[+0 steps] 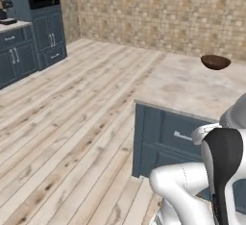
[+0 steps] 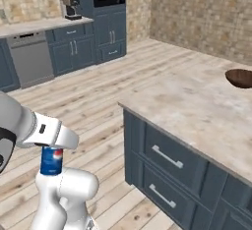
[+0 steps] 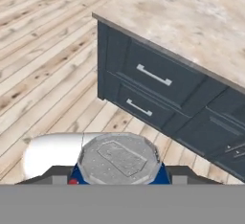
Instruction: Open the fridge, grab two sodas, and place both sodas inside the bowl with ice on the dining counter.
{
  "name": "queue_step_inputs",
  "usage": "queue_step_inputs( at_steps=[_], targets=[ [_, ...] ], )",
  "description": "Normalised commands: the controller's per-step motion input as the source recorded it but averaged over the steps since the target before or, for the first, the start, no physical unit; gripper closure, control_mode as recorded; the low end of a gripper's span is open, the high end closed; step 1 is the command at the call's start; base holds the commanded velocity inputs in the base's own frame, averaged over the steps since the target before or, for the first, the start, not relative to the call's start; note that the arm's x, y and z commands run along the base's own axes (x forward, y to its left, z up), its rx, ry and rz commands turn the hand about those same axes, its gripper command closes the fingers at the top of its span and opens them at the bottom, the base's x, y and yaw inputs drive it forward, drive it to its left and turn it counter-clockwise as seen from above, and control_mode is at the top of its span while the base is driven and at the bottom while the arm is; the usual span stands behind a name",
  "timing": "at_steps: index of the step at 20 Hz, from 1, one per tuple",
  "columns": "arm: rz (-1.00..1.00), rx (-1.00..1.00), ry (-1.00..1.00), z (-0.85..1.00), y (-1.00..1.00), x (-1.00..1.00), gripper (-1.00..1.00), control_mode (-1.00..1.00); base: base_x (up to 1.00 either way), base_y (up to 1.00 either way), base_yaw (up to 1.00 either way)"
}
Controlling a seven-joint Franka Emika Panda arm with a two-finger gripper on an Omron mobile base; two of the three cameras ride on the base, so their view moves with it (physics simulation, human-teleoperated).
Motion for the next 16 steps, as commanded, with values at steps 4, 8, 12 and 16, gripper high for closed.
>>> queue_step_inputs(
  at_steps=[4, 8, 12, 16],
  targets=[
    [0.0, 0.0, 0.0, 0.0, 0.0, 0.0, 1.0, 1.0, 0.76, 0.94, -0.38],
    [0.0, 0.0, 0.0, 0.0, 0.0, 0.0, 1.0, 1.0, 0.76, 0.93, -0.38],
    [0.0, 0.0, 0.0, 0.0, 0.0, 0.0, 1.0, 1.0, 0.76, 0.92, -0.39],
    [0.0, 0.0, 0.0, 0.0, 0.0, 0.0, 1.0, 1.0, 0.74, 0.9, -0.39]
  ],
)
